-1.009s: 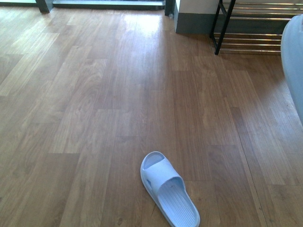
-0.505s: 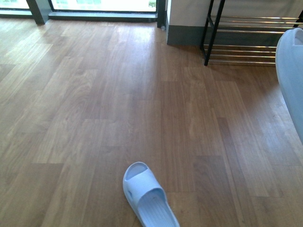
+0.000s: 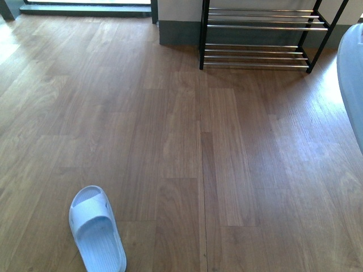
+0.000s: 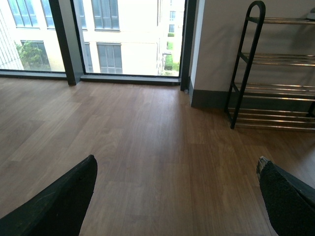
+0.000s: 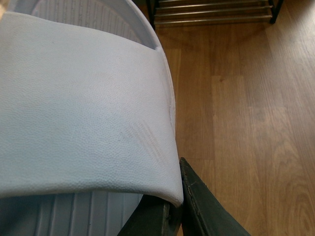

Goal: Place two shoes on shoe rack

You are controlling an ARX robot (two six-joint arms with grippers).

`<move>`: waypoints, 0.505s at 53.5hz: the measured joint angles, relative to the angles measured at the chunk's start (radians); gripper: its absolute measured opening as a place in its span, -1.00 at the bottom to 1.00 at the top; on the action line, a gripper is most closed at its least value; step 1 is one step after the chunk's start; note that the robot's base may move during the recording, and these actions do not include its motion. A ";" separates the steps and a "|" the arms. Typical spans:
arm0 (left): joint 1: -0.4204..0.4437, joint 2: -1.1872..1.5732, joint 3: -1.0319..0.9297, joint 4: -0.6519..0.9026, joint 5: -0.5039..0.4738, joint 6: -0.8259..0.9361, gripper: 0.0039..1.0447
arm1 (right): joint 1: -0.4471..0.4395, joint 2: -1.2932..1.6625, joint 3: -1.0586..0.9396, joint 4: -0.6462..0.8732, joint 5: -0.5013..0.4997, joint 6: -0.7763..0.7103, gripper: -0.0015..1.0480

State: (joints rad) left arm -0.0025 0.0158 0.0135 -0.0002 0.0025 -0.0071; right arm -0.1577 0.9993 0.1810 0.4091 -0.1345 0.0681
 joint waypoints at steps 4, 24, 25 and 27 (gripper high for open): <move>0.000 0.000 0.000 0.000 -0.002 0.000 0.83 | 0.000 0.000 0.000 0.000 0.002 0.000 -0.97; -0.011 0.019 0.006 -0.022 -0.037 -0.020 0.83 | 0.000 0.000 0.000 0.000 -0.001 0.000 -0.97; -0.027 0.042 0.031 -0.088 -0.115 -0.055 0.83 | 0.000 0.000 0.000 0.000 -0.001 0.000 -0.97; -0.041 0.106 0.062 -0.158 -0.190 -0.106 0.83 | 0.000 0.000 0.000 0.000 -0.001 0.000 -0.97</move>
State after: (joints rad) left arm -0.0433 0.1219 0.0757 -0.1581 -0.1871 -0.1131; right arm -0.1574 0.9993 0.1810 0.4091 -0.1352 0.0681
